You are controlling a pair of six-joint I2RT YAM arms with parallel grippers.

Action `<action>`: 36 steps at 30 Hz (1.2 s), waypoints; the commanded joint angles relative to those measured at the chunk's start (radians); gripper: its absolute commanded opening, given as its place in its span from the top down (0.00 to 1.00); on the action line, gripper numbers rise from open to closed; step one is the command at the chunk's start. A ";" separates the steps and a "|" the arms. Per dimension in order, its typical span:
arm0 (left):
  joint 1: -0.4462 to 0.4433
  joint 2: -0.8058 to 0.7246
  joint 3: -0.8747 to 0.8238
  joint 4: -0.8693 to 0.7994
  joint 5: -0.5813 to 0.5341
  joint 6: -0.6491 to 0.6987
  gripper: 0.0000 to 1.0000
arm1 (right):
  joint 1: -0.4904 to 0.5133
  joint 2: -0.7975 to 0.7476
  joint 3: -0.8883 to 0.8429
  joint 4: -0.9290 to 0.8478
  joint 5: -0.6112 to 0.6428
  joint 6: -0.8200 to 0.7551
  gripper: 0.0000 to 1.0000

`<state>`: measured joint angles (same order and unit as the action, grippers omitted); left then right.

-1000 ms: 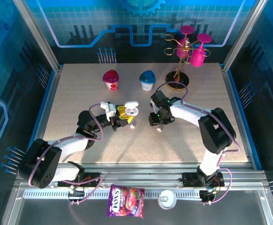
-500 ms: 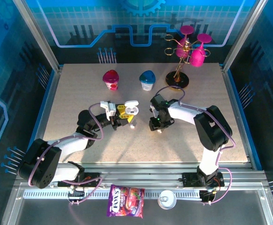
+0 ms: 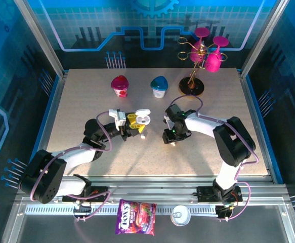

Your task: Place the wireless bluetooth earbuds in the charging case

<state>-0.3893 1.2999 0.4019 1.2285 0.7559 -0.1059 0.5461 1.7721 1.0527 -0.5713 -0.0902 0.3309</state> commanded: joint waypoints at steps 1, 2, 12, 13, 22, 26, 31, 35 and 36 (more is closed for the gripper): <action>-0.006 0.005 0.025 0.027 0.013 -0.011 0.70 | -0.019 -0.033 -0.029 -0.061 -0.019 -0.015 0.59; -0.008 0.004 0.025 0.025 0.012 -0.011 0.70 | -0.021 -0.040 -0.036 -0.062 -0.019 -0.016 0.59; -0.017 0.012 0.031 0.023 0.011 -0.011 0.70 | -0.032 -0.100 -0.116 -0.031 -0.079 -0.015 0.59; -0.018 0.012 0.031 0.023 0.009 -0.010 0.70 | -0.034 -0.106 -0.120 -0.028 -0.086 -0.012 0.60; -0.028 0.008 0.040 0.007 0.008 -0.004 0.70 | -0.062 -0.132 -0.155 0.032 -0.167 0.006 0.65; -0.031 0.003 0.042 -0.005 0.006 0.003 0.71 | -0.069 -0.131 -0.161 0.059 -0.203 0.017 0.66; -0.033 0.004 0.045 -0.016 0.004 0.010 0.71 | -0.076 -0.132 -0.167 0.091 -0.245 0.028 0.65; -0.034 0.007 0.049 -0.018 0.005 0.012 0.70 | -0.081 -0.128 -0.167 0.093 -0.262 0.028 0.65; -0.034 0.009 0.050 -0.020 0.005 0.013 0.70 | -0.079 -0.129 -0.168 0.093 -0.265 0.029 0.66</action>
<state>-0.4164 1.3029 0.4194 1.2079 0.7555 -0.1047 0.4801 1.6596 0.8970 -0.4866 -0.3126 0.3485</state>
